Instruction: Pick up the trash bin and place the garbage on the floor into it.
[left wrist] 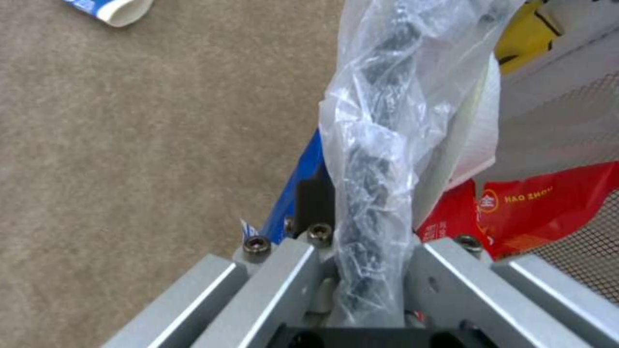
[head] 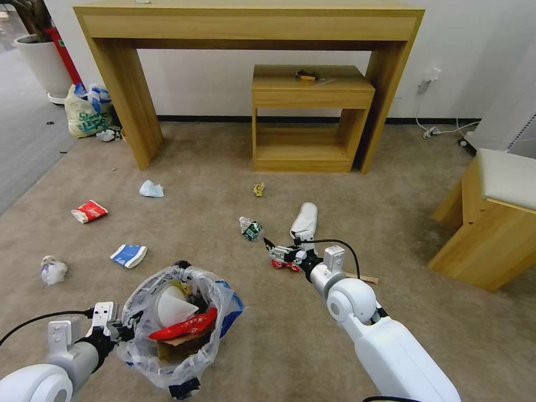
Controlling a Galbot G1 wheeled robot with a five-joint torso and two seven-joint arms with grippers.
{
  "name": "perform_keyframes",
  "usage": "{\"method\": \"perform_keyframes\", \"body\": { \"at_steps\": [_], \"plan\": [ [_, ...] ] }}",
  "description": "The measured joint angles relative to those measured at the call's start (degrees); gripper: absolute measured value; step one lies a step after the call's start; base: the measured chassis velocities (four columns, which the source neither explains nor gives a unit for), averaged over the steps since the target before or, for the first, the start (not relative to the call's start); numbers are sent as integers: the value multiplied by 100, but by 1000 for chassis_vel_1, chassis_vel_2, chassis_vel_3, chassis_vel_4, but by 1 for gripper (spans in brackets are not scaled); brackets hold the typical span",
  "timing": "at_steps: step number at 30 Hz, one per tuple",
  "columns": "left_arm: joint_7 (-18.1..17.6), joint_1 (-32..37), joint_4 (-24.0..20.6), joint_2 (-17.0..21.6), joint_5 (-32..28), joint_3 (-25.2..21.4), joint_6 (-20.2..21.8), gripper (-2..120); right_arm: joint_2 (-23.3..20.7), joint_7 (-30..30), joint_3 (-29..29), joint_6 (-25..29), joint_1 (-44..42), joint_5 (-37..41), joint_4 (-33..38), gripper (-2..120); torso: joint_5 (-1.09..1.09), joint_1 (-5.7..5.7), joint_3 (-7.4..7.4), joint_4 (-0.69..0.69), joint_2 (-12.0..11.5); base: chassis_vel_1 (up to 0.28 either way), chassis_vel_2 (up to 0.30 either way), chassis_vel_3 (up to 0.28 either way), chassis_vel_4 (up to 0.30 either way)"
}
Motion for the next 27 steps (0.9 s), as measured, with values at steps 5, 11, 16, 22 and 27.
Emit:
{"method": "perform_keyframes", "body": {
  "at_steps": [5, 11, 16, 22, 27],
  "plan": [
    [13, 15, -5, -16, 20, 7, 0, 0, 2, 1, 46, 5, -37, -28, -1, 100, -2, 0, 0, 1, 0, -129, -129, 124, 127],
    [33, 15, -8, -28, 23, 15, 0, 0, -89, -22, 188, 44, -126, -165, -11, 100, 0, 0, 0, 1, 0, -111, -130, 115, 129],
    [58, 19, -26, -64, 26, 41, 0, 0, -338, -36, 425, 69, -336, -215, 85, 100, 0, 0, 0, -1, 0, -86, -96, 86, 83],
    [77, 20, -26, -80, 33, 64, 0, 0, -492, -38, 710, 82, -643, -279, 204, 100, 0, 0, 0, 1, 0, 0, 0, 0, 0],
    [94, 46, -36, -103, 41, 68, 0, 0, -519, -38, 1123, 121, -1058, -369, 344, 100, -1, 0, 0, 2, 0, 0, 0, 0, 0]
  ]
}}
